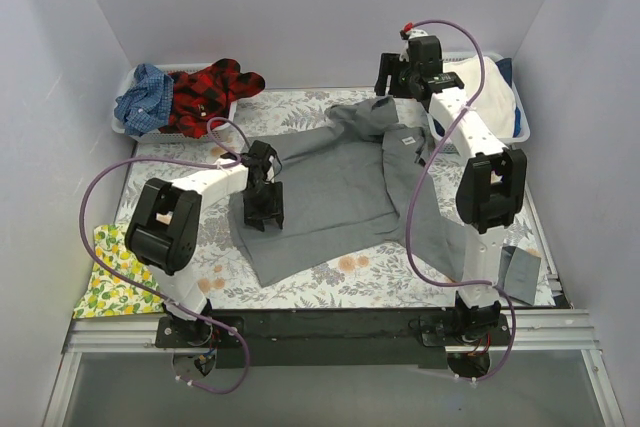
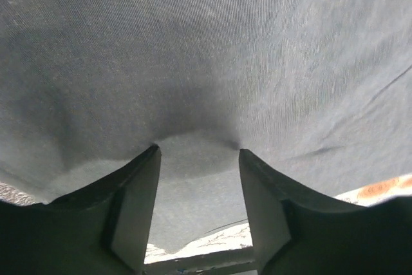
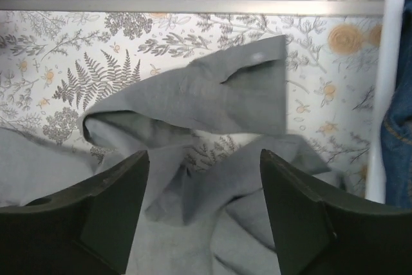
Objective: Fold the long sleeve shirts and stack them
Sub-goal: Flatten the shirt out, then fold the shirt
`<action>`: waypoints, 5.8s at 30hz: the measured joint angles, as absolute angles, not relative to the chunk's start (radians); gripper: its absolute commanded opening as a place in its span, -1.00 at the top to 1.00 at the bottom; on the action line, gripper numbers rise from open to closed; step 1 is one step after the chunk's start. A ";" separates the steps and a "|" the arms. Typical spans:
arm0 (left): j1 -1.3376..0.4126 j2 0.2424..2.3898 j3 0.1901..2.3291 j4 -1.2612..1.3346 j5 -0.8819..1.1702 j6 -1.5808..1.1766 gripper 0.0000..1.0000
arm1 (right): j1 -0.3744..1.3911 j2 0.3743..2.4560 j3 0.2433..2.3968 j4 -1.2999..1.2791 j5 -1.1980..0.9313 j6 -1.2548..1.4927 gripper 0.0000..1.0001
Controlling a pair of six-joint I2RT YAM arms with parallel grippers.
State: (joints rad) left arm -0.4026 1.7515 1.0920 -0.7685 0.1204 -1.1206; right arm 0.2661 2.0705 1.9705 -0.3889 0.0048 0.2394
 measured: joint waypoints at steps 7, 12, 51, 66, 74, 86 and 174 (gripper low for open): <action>-0.402 1.778 1.200 -0.821 0.047 -1.124 -0.28 | 0.264 2.020 1.891 -0.416 0.032 0.208 -0.68; -0.402 1.758 1.251 -0.818 0.017 -1.123 -0.35 | 0.264 1.795 1.621 -0.454 0.080 0.183 -0.61; -0.154 2.133 1.639 -0.689 -0.017 -1.106 -0.47 | 0.277 1.425 0.821 -0.692 -0.078 0.205 -0.38; -0.154 1.819 1.382 -0.634 -0.011 -1.148 -0.61 | 0.277 1.336 0.835 -0.805 0.066 0.257 -0.69; -0.154 1.820 1.369 -0.629 -0.009 -1.159 -0.61 | 0.277 1.390 0.780 -0.821 0.024 0.300 -0.61; -0.154 1.820 1.370 -0.630 -0.007 -1.159 -0.62 | 0.275 1.456 0.744 -0.817 -0.011 0.336 0.41; -0.305 1.356 0.693 -0.863 0.049 -1.557 0.13 | 0.090 1.121 0.990 -0.752 0.102 0.368 0.97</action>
